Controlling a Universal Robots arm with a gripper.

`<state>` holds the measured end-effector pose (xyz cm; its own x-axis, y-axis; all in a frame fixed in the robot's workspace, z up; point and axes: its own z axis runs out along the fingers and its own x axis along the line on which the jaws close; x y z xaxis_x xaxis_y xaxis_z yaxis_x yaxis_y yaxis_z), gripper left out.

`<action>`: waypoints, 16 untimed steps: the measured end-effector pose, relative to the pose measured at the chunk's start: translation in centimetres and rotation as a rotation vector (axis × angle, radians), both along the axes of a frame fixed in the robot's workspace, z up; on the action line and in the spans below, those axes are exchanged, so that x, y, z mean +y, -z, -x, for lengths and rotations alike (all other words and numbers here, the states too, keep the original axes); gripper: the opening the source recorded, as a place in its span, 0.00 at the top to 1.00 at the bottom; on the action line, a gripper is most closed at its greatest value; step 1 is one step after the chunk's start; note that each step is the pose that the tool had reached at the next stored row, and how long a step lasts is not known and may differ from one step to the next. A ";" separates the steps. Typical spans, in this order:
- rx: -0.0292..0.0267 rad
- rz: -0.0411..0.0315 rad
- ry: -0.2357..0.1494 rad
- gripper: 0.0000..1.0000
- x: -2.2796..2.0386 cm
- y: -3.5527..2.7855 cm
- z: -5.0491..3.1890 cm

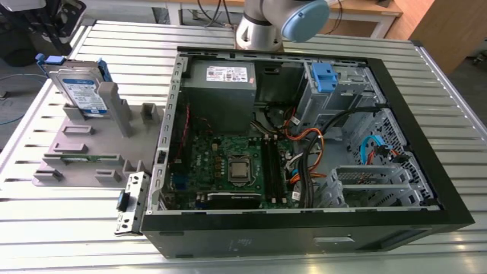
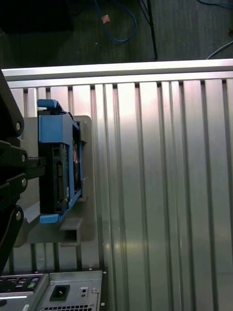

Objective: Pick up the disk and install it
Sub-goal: 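Reach for the disk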

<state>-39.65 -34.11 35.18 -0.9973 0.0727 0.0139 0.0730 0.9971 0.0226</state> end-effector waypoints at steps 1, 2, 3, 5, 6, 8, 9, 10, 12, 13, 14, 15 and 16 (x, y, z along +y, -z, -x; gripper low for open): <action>-0.0001 -0.0001 0.000 0.89 0.01 0.03 0.08; -0.0001 -0.0001 0.000 0.89 0.01 0.05 0.18; -0.0002 -0.0001 0.000 0.89 0.01 0.08 0.28; -0.0005 -0.0002 0.000 0.89 0.00 0.19 0.33; -0.0003 -0.0001 0.000 0.89 0.00 0.24 0.34; 0.0002 -0.0001 0.000 0.89 -0.02 0.39 0.35; 0.0005 -0.0001 0.000 0.89 -0.04 0.48 0.35; 0.0011 -0.0001 0.000 0.89 -0.07 0.58 0.34; 0.0021 -0.0001 0.000 0.89 -0.13 0.78 0.34; 0.0026 0.0000 0.000 0.89 -0.16 0.88 0.35; 0.0030 -0.0001 0.000 0.89 -0.18 0.97 0.35; 0.0034 -0.0001 0.000 0.89 -0.19 1.04 0.35; 0.0038 0.0001 0.000 0.89 -0.19 1.08 0.35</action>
<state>-40.00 -34.30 34.10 -0.9972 0.0729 0.0177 0.0733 0.9971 0.0223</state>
